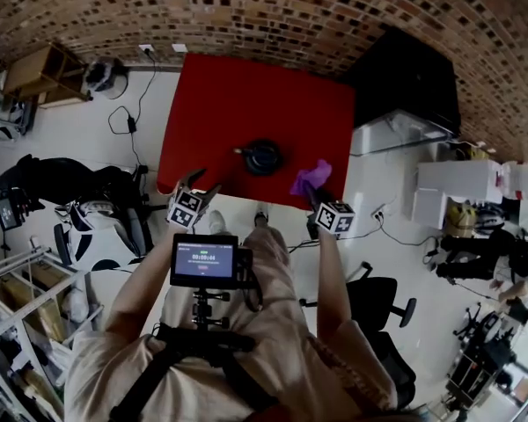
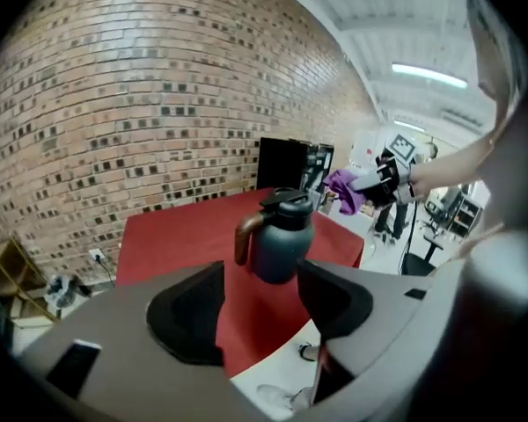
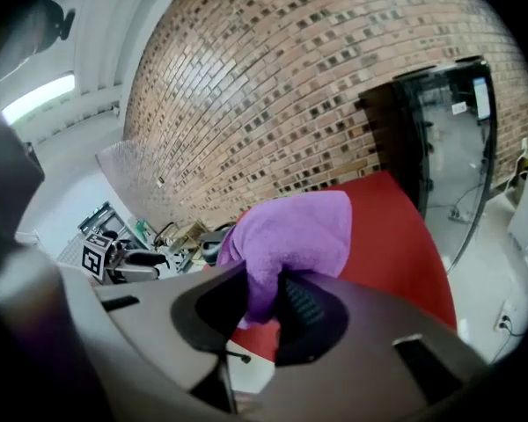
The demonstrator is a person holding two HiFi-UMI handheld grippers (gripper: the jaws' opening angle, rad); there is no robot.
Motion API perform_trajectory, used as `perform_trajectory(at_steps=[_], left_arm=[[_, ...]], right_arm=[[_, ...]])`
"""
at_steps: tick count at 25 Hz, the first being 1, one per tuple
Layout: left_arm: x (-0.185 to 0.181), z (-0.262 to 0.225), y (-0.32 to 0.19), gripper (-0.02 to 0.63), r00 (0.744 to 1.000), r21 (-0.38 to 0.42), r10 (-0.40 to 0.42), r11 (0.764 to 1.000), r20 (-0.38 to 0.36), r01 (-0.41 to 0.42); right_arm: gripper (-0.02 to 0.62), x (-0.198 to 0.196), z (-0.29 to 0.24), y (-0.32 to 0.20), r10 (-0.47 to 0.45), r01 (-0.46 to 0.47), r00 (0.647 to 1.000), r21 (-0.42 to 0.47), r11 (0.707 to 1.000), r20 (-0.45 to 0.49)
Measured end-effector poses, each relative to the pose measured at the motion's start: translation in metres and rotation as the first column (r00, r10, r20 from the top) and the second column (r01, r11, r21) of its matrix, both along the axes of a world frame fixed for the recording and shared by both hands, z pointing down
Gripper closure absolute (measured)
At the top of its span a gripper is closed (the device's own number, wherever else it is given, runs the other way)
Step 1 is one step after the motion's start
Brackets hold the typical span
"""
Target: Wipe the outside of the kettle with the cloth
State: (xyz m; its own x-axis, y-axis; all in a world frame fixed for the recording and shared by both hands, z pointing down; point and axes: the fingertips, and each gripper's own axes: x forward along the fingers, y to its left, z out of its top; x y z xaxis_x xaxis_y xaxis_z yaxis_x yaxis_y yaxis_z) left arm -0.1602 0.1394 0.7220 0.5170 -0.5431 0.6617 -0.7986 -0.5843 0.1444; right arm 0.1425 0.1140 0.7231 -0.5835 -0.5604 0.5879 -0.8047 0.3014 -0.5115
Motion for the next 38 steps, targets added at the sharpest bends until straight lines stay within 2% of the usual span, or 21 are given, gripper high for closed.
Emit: perform_trajectory(at_steps=[3, 7, 15, 20, 25, 29, 34, 38], left_arm=[[-0.027, -0.015, 0.008, 0.345, 0.993, -0.036, -0.062, 0.998, -0.101, 0.059], [-0.058, -0.034, 0.017, 0.345, 0.974, -0.072, -0.115, 0.992, -0.194, 0.103], [-0.084, -0.065, 0.03, 0.376, 0.939, -0.061, -0.144, 0.989, -0.311, 0.132], [-0.097, -0.082, 0.036, 0.407, 0.912, -0.034, -0.188, 0.982, -0.365, 0.188], [-0.084, -0.081, 0.039, 0.43, 0.9, -0.034, -0.196, 0.98, -0.389, 0.198], [-0.068, -0.071, 0.045, 0.431, 0.904, -0.052, -0.193, 0.981, -0.381, 0.187], [-0.042, -0.071, 0.051, 0.431, 0.895, -0.088, -0.234, 0.972, -0.38, 0.217], [-0.02, -0.072, 0.056, 0.433, 0.897, -0.101, -0.238, 0.971, -0.373, 0.215]], right_arm=[[0.511, -0.008, -0.028, 0.005, 0.052, -0.051, 0.999, 0.066, 0.997, -0.011], [0.511, -0.025, -0.069, 0.014, 0.082, -0.079, 0.996, 0.153, 0.985, -0.014], [0.511, -0.07, -0.134, 0.045, 0.066, -0.06, 0.998, 0.318, 0.946, -0.008], [0.509, -0.099, -0.162, 0.067, 0.038, -0.035, 0.999, 0.404, 0.914, 0.001], [0.509, -0.107, -0.166, 0.089, -0.03, 0.053, 0.998, 0.452, 0.89, -0.058], [0.511, -0.107, -0.152, 0.101, -0.061, 0.089, 0.995, 0.441, 0.893, -0.076], [0.512, -0.093, -0.152, 0.106, -0.123, 0.166, 0.984, 0.421, 0.892, -0.127], [0.512, -0.076, -0.158, 0.099, -0.13, 0.173, 0.983, 0.435, 0.884, -0.127]])
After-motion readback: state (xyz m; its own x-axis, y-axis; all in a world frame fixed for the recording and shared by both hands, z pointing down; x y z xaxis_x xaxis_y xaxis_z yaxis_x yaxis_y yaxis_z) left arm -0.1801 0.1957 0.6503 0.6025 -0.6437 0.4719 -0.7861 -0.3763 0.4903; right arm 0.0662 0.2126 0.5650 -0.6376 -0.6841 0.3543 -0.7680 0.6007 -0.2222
